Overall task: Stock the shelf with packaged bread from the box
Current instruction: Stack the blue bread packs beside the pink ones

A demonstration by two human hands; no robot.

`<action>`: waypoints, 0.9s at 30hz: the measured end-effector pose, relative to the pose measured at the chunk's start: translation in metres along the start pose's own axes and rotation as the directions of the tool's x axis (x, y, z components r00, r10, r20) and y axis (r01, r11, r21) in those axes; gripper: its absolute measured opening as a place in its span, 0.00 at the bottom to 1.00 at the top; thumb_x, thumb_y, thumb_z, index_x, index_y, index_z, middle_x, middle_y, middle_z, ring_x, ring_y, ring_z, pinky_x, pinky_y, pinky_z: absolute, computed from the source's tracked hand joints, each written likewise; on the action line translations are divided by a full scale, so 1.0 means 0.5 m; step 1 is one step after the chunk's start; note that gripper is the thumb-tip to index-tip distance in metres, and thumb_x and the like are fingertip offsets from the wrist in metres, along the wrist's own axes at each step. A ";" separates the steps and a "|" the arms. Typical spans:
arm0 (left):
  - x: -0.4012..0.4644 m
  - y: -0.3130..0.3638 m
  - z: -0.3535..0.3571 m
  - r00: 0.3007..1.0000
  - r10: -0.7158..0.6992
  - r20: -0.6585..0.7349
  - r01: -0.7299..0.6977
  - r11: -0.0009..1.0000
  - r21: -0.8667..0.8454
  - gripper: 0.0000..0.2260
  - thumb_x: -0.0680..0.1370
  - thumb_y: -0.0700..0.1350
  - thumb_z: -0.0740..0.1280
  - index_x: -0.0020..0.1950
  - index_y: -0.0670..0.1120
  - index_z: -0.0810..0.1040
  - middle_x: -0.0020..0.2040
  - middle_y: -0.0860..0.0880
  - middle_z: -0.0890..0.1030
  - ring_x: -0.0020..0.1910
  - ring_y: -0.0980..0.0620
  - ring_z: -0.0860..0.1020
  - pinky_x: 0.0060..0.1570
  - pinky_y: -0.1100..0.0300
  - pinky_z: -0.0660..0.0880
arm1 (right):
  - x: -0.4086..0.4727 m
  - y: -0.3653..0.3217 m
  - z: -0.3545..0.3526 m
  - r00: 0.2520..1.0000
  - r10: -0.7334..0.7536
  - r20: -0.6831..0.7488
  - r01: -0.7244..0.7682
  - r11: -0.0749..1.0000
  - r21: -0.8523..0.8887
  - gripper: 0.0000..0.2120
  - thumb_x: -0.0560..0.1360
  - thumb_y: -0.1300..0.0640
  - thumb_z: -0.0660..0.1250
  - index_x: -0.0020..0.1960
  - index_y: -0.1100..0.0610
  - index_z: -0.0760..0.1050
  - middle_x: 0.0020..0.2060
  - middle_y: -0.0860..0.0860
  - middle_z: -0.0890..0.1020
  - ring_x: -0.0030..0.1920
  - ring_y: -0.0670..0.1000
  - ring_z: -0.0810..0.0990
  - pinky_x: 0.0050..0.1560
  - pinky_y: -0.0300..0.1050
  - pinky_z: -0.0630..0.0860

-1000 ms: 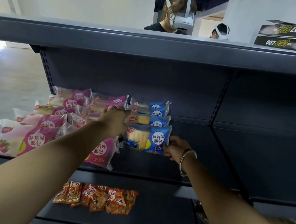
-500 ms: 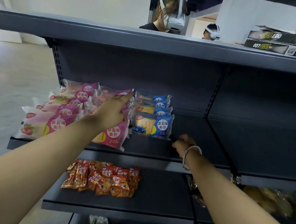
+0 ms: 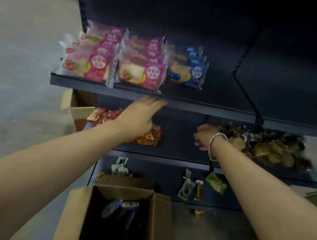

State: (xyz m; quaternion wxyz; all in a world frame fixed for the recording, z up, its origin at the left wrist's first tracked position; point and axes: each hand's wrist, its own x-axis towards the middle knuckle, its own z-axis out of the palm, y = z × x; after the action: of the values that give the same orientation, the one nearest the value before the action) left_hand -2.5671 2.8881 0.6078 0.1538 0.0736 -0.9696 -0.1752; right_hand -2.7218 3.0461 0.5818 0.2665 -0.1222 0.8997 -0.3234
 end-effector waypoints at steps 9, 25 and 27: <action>-0.168 -0.107 0.190 0.881 -0.342 0.327 0.341 0.938 0.061 0.27 0.76 0.34 0.59 0.74 0.48 0.61 0.73 0.44 0.65 0.71 0.43 0.62 0.65 0.52 0.64 | -0.029 0.083 0.217 0.925 0.149 0.350 -0.049 0.959 -0.279 0.04 0.79 0.59 0.58 0.54 0.54 0.67 0.45 0.54 0.74 0.33 0.48 0.73 0.33 0.40 0.67; -0.519 -0.315 0.653 0.213 -0.821 0.529 0.970 0.111 -0.218 0.13 0.74 0.31 0.61 0.56 0.37 0.78 0.51 0.33 0.80 0.51 0.39 0.78 0.47 0.56 0.70 | 0.138 0.596 0.652 0.694 0.360 0.623 0.062 0.833 -0.550 0.15 0.76 0.64 0.61 0.62 0.62 0.72 0.42 0.52 0.71 0.46 0.48 0.67 0.44 0.35 0.66; -0.546 -0.327 0.720 0.160 -0.840 0.519 0.965 0.022 -0.262 0.13 0.73 0.31 0.61 0.55 0.36 0.79 0.45 0.36 0.80 0.47 0.42 0.78 0.46 0.57 0.70 | 0.158 0.643 0.697 0.717 0.346 0.605 -0.011 0.874 -0.486 0.16 0.75 0.65 0.62 0.62 0.64 0.73 0.34 0.48 0.70 0.43 0.50 0.70 0.40 0.37 0.67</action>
State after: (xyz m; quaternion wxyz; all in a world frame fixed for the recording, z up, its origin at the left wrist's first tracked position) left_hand -2.4121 2.9044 0.1534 -0.0889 0.6084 -0.6047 -0.5062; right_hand -2.6078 3.0797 0.1162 0.5695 -0.1992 0.7974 -0.0118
